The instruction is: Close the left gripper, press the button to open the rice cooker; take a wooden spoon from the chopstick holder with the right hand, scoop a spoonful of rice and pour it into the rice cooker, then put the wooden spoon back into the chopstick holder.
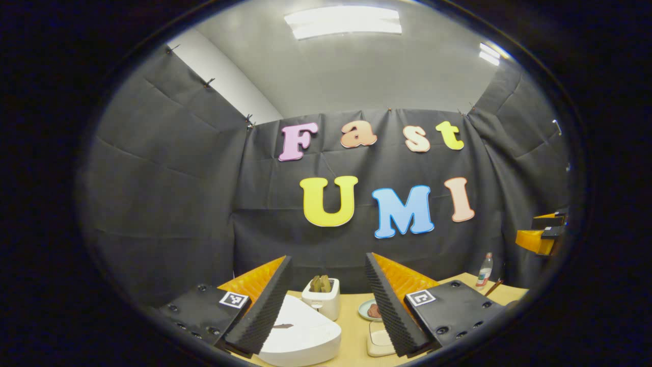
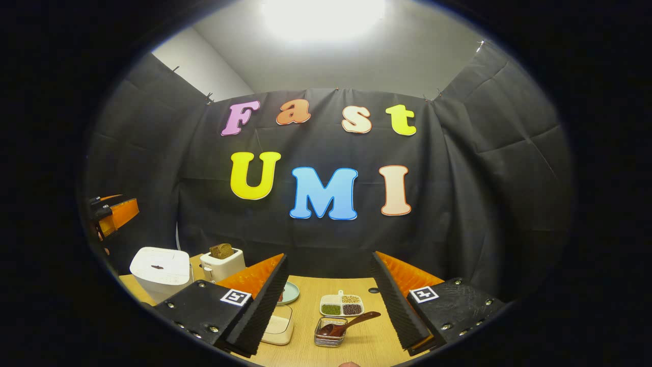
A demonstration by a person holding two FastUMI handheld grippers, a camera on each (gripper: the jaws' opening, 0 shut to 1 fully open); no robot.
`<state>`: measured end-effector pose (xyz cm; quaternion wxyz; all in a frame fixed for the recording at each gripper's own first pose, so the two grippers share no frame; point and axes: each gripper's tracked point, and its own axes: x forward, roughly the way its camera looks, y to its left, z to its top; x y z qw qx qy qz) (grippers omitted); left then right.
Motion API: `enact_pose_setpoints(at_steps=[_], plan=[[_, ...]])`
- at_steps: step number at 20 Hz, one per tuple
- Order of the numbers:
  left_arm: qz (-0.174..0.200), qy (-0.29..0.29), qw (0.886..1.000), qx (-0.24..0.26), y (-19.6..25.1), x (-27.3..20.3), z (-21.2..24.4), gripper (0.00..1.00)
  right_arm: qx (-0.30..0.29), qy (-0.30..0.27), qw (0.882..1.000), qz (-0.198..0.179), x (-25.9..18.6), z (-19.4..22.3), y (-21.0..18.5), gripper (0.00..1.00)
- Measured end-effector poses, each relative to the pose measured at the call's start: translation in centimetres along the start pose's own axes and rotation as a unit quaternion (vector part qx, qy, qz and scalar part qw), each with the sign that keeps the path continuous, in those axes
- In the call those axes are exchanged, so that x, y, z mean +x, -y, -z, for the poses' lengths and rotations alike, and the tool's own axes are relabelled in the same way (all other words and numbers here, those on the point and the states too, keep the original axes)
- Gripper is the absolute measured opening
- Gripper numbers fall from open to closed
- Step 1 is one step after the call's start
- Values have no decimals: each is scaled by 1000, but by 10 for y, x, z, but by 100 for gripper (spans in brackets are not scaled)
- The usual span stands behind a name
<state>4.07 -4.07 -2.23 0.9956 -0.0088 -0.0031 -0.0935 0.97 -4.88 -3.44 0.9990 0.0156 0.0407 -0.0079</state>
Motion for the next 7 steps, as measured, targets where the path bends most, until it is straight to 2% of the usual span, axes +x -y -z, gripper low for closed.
enact_pose_setpoints(at_steps=[7], plan=[[6,2,1000,6,0,-1,-3,96,-4,5,1000,-3,-2,-2,-7,98]])
